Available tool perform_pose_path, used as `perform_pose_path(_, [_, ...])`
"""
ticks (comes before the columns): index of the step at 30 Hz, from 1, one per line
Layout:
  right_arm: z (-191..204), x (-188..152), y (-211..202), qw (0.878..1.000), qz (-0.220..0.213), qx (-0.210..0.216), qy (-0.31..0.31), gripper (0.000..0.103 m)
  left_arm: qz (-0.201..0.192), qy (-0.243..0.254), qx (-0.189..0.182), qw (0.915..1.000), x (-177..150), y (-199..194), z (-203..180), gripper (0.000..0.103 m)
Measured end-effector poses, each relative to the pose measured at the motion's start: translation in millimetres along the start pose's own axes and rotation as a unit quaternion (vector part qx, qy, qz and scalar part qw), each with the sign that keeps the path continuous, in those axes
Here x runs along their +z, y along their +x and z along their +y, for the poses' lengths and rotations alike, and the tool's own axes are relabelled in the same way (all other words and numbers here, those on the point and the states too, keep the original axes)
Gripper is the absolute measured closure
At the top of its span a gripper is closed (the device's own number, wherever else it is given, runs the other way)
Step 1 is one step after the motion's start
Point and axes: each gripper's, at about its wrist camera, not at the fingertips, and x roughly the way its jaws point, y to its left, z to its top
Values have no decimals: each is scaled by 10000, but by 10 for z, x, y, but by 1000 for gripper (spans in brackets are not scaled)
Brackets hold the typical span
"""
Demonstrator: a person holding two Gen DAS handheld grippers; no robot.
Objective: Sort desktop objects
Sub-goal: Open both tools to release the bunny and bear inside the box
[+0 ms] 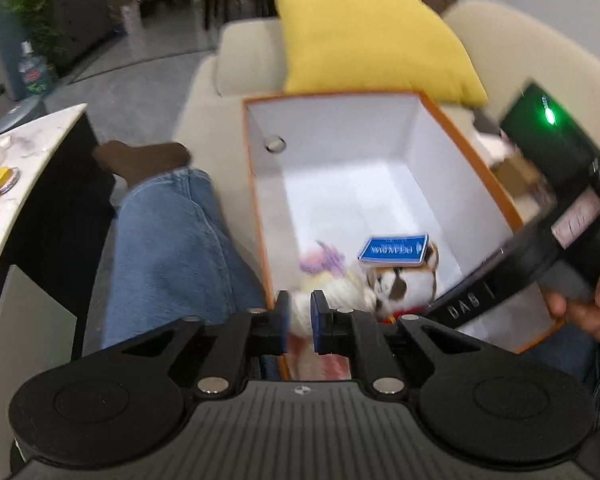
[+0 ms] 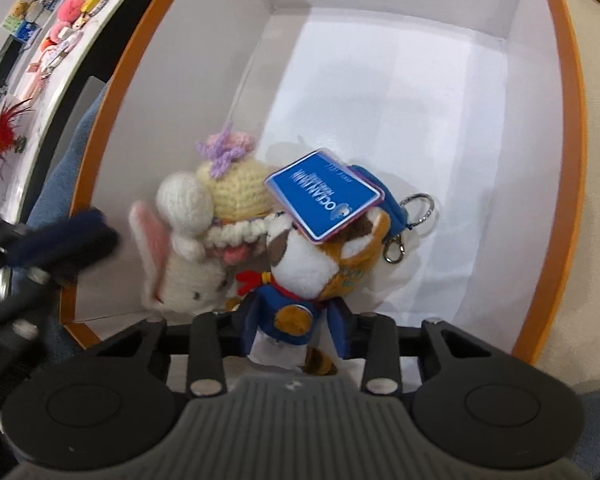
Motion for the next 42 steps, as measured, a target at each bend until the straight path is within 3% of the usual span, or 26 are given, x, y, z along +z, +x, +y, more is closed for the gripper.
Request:
perform_pose_path(7, [154, -16, -33, 9977, -29, 16, -677, 70, -20, -237, -147, 9996, -52, -106, -50, 90])
perform_pose_path(14, [107, -15, 103, 9982, 81, 164, -564, 71, 41, -250, -246, 9994, -60, -44, -56, 90])
perform_pose_path(21, [120, -87, -4, 9988, -32, 83, -491, 58, -12, -235, -265, 9994, 3, 3, -106, 90])
perform_pose_path(24, [149, -116, -107, 9984, -155, 28, -549, 57, -68, -217, -246, 9994, 23, -44, -142, 90])
perform_pose_path(28, [142, -262, -424, 9961, -540, 46, -690, 57, -249, -100, -355, 9990, 109, -155, -269, 90])
perform_pose_path(34, [-71, -549, -989, 9862, -1534, 14, -616, 57, -370, 288, -651, 9968, 344, -182, -669, 90])
perform_pose_path(42, [-808, -920, -1495, 9673, -2394, -836, -89, 56, -323, 888, -1299, 9870, 629, 92, -1402, 90])
